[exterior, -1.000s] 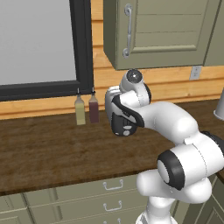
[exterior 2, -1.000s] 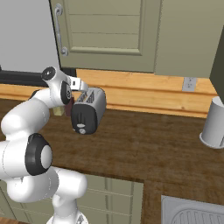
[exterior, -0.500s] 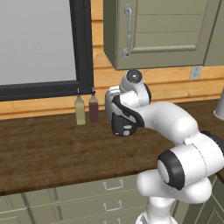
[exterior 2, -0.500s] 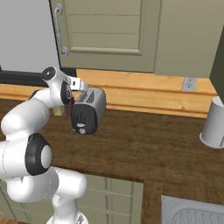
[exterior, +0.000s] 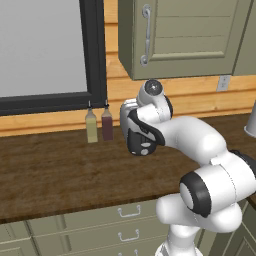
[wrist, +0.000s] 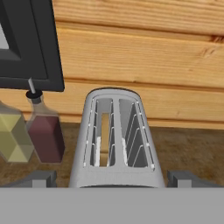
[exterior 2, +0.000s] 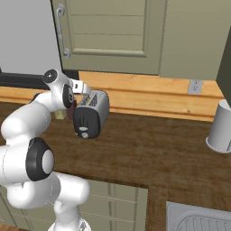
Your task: Start the toaster. Once the lever pops up, take the bread to the plate on the dining counter.
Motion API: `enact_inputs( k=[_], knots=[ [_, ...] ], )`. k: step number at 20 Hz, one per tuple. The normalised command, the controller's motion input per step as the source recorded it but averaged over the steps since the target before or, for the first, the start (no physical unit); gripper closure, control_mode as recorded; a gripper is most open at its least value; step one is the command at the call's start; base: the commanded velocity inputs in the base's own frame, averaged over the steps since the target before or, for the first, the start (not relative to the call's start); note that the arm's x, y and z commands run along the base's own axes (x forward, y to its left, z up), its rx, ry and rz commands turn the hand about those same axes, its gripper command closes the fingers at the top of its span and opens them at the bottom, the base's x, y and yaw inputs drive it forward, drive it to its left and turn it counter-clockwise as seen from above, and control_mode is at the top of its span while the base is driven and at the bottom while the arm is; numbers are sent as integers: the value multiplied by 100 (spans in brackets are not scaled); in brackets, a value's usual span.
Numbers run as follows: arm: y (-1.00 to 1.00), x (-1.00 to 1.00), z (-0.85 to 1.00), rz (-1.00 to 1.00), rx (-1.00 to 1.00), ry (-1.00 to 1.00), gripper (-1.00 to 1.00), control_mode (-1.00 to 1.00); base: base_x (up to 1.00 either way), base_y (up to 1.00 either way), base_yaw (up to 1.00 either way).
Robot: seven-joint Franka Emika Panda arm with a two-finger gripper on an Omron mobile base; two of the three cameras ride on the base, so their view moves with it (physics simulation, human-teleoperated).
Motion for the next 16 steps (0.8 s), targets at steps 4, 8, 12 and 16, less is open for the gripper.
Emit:
enact_inputs(
  k=[4, 8, 12, 16],
  knots=[
    [0, -5, -4, 0, 0, 0, -100, -100, 0, 0, 0],
    [0, -3, -5, 0, 0, 0, -100, -100, 0, 0, 0],
    [0, -2, -5, 0, 0, 0, -100, -100, 0, 0, 0],
    [0, -4, -4, 0, 0, 0, -100, -100, 0, 0, 0]
  ],
)
